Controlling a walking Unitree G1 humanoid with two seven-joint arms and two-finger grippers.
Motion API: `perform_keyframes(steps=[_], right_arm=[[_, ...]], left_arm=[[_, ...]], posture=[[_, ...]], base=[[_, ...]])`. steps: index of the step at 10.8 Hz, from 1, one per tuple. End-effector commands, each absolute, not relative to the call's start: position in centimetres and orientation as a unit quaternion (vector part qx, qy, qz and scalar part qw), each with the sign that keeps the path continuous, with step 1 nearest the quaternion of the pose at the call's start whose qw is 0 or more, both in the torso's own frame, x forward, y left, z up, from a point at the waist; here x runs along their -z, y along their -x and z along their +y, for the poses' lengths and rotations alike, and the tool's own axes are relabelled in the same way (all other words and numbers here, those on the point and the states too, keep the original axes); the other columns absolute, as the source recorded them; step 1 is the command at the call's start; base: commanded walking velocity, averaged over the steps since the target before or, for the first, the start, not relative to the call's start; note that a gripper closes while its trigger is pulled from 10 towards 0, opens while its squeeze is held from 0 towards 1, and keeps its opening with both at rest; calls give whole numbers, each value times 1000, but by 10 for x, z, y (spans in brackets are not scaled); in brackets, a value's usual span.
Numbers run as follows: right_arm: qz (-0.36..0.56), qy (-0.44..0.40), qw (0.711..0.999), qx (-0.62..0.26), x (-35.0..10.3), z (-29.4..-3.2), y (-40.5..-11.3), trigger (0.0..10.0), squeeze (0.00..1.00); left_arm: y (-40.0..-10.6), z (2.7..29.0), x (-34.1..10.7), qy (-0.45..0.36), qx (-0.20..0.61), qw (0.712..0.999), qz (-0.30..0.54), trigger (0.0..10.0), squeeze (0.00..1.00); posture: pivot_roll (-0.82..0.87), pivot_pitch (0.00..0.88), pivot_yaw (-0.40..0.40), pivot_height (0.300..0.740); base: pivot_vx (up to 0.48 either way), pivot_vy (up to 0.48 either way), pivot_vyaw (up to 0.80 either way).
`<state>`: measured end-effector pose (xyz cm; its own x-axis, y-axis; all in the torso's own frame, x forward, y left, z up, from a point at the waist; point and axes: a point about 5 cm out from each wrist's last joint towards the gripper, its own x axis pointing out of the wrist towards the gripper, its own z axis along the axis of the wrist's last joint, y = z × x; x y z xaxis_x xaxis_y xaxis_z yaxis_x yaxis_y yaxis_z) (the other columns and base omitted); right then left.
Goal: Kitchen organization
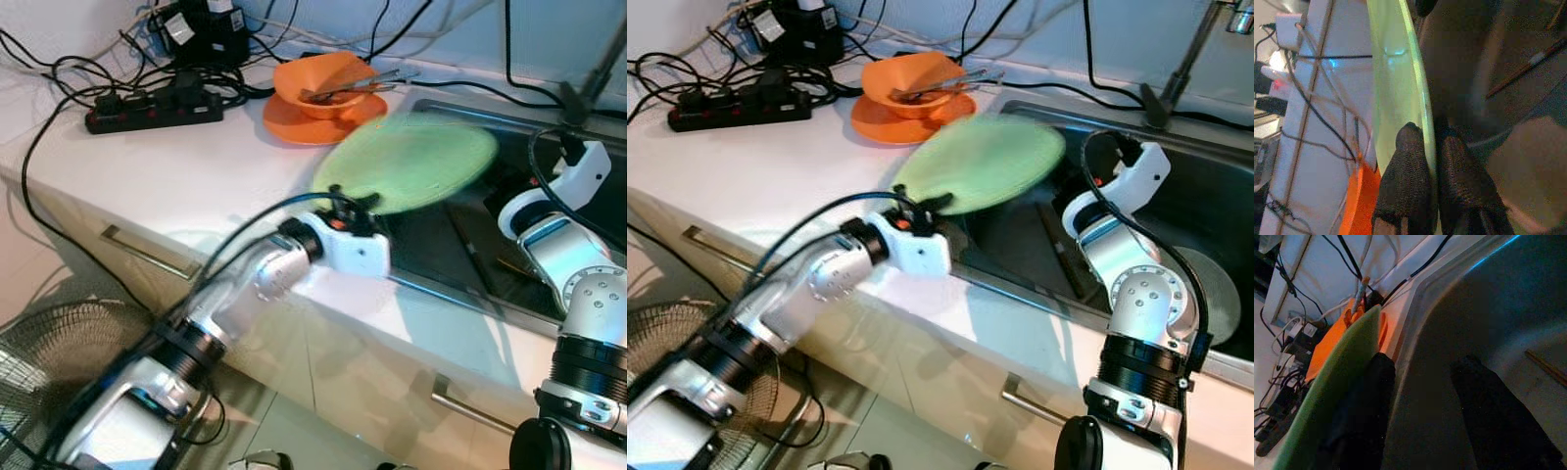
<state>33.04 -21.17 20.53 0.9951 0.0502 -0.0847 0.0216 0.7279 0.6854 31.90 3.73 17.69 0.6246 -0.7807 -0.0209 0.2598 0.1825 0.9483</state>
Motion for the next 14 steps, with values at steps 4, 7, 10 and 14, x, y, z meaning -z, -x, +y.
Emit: perform_keyframes(steps=[4,7,10,14], right_arm=[[52,-368,928,15,-202,-218,-331,10000,0],[24,-367,929,35,-213,-236,-328,10000,0],[-10,-367,928,64,-225,-259,-323,10000,0],[-9,-404,914,23,-227,-244,-319,10000,0]], left_arm=[[-312,34,-164,-534,385,714,-241,10000,0],[-317,36,-172,-549,365,709,-249,10000,0],[-318,33,-174,-554,361,704,-260,10000,0],[-325,24,-170,-568,372,685,-263,10000,0]], posture=[[62,75,56,740],[61,76,57,740],[54,77,62,740],[39,77,71,740]], base=[[0,0,0],[0,0,0],[0,0,0],[0,0,0]])
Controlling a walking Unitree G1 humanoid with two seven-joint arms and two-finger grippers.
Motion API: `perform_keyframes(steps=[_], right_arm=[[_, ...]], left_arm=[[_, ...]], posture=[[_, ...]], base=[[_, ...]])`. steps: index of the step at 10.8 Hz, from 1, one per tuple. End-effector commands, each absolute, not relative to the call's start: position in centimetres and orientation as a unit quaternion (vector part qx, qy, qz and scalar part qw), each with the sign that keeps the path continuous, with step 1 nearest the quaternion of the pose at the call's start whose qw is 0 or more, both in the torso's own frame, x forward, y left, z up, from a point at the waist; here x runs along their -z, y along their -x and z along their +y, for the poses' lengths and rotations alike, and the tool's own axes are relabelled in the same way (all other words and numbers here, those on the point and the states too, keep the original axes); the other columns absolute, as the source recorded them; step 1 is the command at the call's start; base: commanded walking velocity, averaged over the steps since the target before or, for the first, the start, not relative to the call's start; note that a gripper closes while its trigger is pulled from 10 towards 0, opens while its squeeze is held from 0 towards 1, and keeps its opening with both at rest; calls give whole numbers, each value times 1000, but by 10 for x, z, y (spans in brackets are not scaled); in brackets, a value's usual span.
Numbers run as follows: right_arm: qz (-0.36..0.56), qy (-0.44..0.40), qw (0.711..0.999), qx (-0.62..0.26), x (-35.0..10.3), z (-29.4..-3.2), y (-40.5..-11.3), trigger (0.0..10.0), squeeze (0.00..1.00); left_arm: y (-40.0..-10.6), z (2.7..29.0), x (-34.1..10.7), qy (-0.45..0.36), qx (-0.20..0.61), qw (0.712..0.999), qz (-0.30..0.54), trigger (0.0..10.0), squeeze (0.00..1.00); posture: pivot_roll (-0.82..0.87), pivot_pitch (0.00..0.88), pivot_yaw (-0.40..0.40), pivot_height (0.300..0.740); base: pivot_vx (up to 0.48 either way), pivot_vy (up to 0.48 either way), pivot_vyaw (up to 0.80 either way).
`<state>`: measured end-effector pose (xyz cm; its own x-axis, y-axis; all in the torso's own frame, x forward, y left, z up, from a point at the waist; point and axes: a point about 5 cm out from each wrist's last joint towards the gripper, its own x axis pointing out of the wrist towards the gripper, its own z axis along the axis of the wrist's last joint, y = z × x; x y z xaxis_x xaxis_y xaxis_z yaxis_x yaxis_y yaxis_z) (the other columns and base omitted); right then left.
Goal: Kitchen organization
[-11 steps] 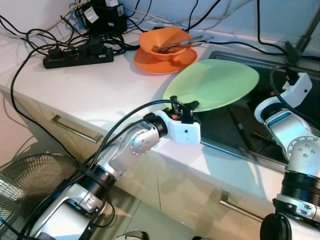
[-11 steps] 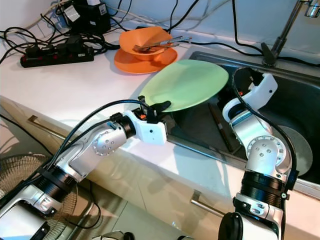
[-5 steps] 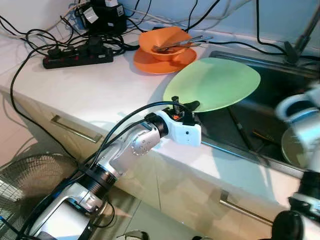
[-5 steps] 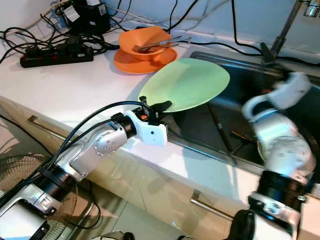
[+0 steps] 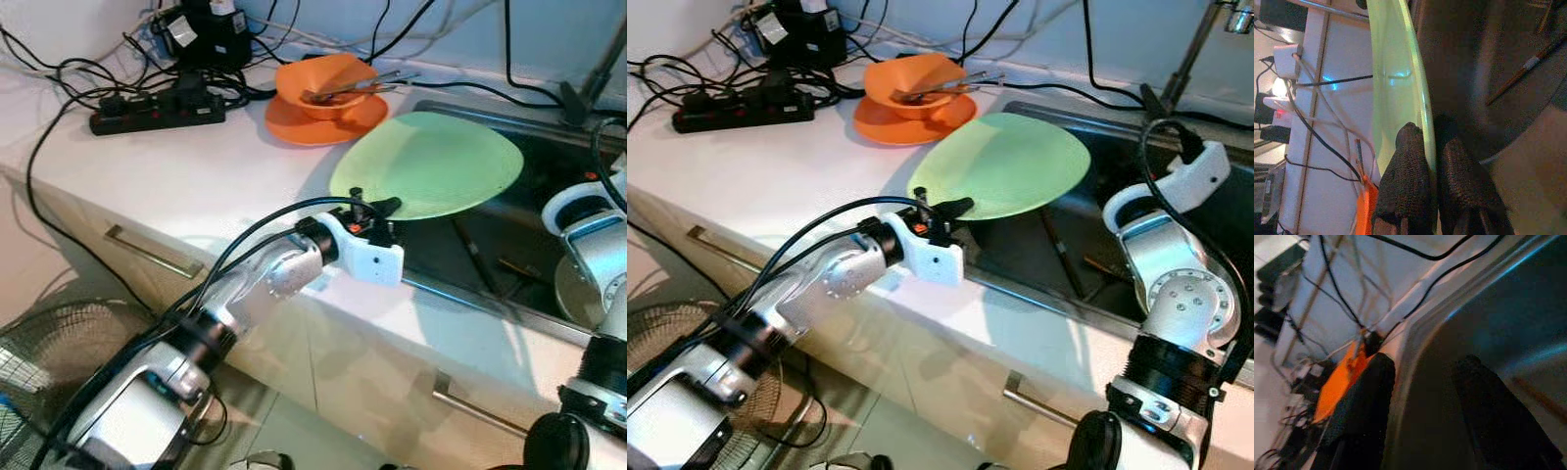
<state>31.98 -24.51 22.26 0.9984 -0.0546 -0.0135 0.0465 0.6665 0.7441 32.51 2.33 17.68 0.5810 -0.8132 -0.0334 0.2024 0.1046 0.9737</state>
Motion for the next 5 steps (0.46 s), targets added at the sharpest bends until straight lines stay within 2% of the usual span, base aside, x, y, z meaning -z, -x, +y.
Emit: perform_keyframes(steps=[1,3,5], right_arm=[[-12,-415,910,16,-229,-241,-317,10000,0],[-28,-454,891,4,-238,-240,-311,10000,0],[-16,-444,896,-1,-234,-235,-309,10000,0]], left_arm=[[-326,22,-170,-569,373,684,-265,10000,0],[-326,19,-167,-568,379,680,-268,10000,0],[-325,19,-166,-567,381,679,-269,10000,0]], posture=[[33,75,74,740],[24,74,80,740],[22,71,81,740]], base=[[0,0,0],[0,0,0],[0,0,0]])
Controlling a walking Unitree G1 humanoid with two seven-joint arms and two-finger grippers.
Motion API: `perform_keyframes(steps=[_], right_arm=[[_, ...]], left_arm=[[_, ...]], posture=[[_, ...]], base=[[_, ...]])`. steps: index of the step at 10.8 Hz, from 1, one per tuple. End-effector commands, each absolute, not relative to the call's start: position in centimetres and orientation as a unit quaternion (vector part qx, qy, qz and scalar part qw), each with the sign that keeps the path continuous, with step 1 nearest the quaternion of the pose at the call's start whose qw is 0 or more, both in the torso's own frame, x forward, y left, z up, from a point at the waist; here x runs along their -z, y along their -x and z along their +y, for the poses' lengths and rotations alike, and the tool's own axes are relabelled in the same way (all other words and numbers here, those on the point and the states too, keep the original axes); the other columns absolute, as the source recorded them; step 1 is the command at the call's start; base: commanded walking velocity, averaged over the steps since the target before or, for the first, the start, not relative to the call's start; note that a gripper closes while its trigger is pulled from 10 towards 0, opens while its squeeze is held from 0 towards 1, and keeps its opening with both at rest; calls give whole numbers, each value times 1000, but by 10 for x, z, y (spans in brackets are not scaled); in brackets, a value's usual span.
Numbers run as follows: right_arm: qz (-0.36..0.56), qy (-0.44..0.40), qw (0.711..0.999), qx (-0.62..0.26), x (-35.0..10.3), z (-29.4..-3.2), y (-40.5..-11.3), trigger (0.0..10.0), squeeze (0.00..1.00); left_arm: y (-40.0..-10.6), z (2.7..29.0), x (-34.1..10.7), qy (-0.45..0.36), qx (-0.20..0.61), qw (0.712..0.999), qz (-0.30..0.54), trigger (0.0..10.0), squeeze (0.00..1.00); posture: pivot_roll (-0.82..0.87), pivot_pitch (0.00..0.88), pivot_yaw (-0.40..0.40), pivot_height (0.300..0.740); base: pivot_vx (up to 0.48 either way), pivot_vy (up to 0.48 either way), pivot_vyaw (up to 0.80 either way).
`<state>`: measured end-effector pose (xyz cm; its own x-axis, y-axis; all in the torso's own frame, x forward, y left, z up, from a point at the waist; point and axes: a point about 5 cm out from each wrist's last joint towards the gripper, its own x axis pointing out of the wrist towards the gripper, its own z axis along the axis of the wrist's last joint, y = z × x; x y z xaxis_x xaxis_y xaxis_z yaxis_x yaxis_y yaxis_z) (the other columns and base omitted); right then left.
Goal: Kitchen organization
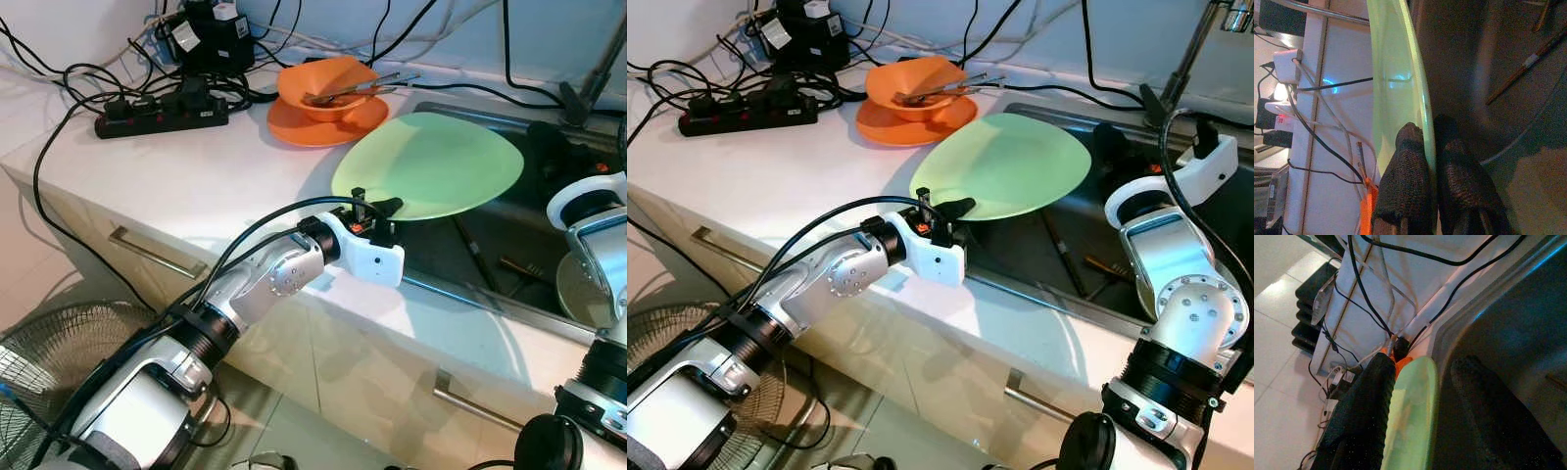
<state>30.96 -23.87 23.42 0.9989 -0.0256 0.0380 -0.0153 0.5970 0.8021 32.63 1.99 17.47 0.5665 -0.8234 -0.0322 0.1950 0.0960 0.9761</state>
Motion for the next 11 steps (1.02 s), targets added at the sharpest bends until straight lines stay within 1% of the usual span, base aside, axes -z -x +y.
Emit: perform_keyframes(steps=[1,3,6,7,11], right_arm=[[-4,-448,894,-7,-229,-230,-308,10000,0],[33,-443,895,-22,-217,-211,-305,10000,0],[34,-451,891,-31,-218,-205,-305,10000,0],[31,-455,889,-31,-219,-204,-305,0,0],[32,-456,888,-36,-219,-201,-306,0,0]], left_arm=[[-326,18,-167,-567,378,679,-272,10000,0],[-330,19,-173,-571,355,683,-284,10000,0],[-332,19,-174,-573,348,684,-288,10000,0],[-332,19,-174,-573,347,684,-288,10000,0],[-333,21,-173,-581,337,683,-285,10000,0]], posture=[[23,68,82,740],[24,63,81,740],[24,60,79,740],[24,60,78,740],[27,63,75,740]], base=[[0,0,0],[0,0,0],[0,0,0],[0,0,0],[0,0,0]])
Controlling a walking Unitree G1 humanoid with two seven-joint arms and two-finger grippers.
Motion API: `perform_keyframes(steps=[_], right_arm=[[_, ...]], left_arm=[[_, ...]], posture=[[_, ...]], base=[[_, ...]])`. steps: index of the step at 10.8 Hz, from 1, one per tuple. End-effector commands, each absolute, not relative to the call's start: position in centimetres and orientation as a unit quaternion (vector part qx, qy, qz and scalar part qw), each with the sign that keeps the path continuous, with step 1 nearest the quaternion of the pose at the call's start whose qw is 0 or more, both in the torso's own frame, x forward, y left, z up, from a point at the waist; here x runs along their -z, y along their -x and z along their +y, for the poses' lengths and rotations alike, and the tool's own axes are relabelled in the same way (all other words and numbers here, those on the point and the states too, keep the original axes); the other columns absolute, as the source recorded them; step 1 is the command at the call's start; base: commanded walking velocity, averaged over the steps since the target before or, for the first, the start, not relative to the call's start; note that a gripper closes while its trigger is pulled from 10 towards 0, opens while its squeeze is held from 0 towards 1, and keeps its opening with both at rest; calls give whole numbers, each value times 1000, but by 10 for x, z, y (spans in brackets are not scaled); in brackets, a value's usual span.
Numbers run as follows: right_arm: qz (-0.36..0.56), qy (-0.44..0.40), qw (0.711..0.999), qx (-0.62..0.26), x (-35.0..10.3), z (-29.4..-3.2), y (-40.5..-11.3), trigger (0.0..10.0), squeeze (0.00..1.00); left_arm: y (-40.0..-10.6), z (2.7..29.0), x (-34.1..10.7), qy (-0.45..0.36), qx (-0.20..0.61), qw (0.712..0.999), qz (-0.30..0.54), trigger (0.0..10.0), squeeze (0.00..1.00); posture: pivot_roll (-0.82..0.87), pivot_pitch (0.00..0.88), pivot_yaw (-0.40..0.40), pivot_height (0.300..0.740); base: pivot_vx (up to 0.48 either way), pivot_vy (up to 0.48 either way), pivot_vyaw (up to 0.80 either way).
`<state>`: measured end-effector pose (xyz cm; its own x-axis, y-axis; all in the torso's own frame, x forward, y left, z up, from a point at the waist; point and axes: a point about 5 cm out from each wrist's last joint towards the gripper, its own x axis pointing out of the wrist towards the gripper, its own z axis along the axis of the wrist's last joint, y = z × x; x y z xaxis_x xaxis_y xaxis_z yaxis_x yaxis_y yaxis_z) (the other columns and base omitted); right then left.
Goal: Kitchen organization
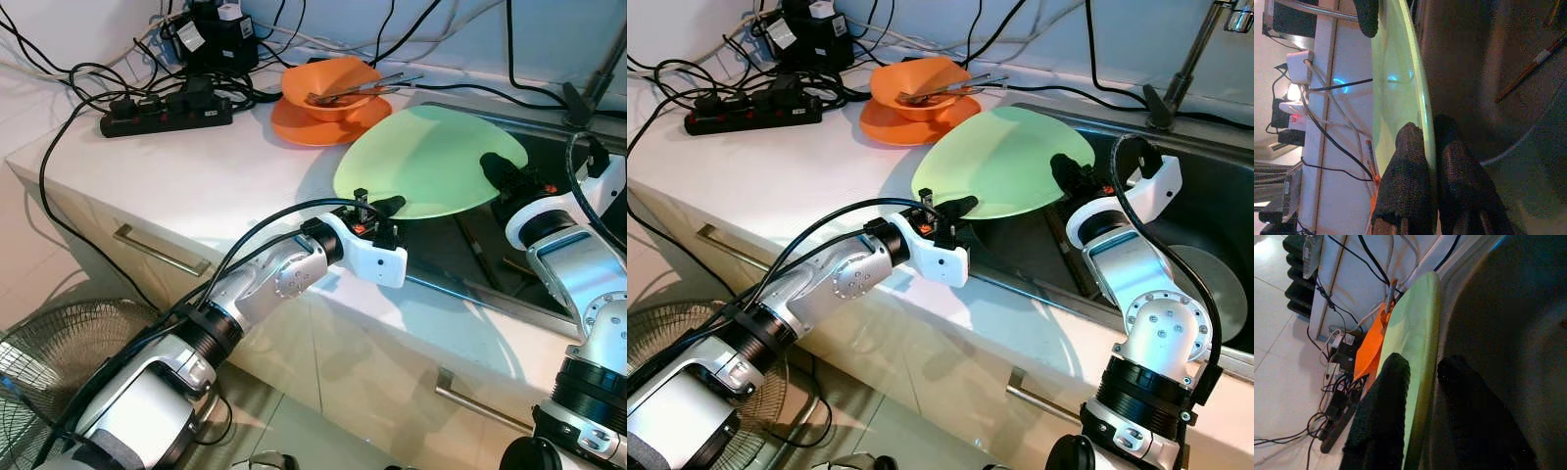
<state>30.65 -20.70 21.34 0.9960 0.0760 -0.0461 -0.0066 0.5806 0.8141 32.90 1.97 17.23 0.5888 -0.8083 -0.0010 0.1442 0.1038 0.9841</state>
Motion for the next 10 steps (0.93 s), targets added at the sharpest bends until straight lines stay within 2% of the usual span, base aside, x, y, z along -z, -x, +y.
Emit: perform_keyframes(steps=[1,2,3,7,8,10], right_arm=[[32,-457,888,-36,-219,-201,-306,0,0],[33,-458,888,-36,-219,-201,-307,0,0],[34,-460,887,-36,-218,-200,-308,0,0],[28,-475,879,-26,-218,-202,-309,0,0],[11,-489,872,-6,-219,-209,-310,0,0],[-15,-501,865,22,-222,-223,-310,0,0]], left_arm=[[-334,22,-173,-583,335,683,-285,10000,0],[-334,22,-173,-582,333,685,-284,10000,298],[-334,23,-174,-577,331,691,-282,10000,1000],[-334,23,-173,-578,329,692,-281,10000,1000],[-335,25,-172,-580,326,692,-279,10000,0],[-335,27,-170,-580,325,694,-275,10000,0]], posture=[[28,67,74,740],[29,69,73,740],[30,72,73,740],[36,85,70,740],[38,87,69,740],[40,89,68,740]], base=[[0,0,0],[0,0,0],[0,0,0],[0,0,0],[0,0,0],[0,0,0]])
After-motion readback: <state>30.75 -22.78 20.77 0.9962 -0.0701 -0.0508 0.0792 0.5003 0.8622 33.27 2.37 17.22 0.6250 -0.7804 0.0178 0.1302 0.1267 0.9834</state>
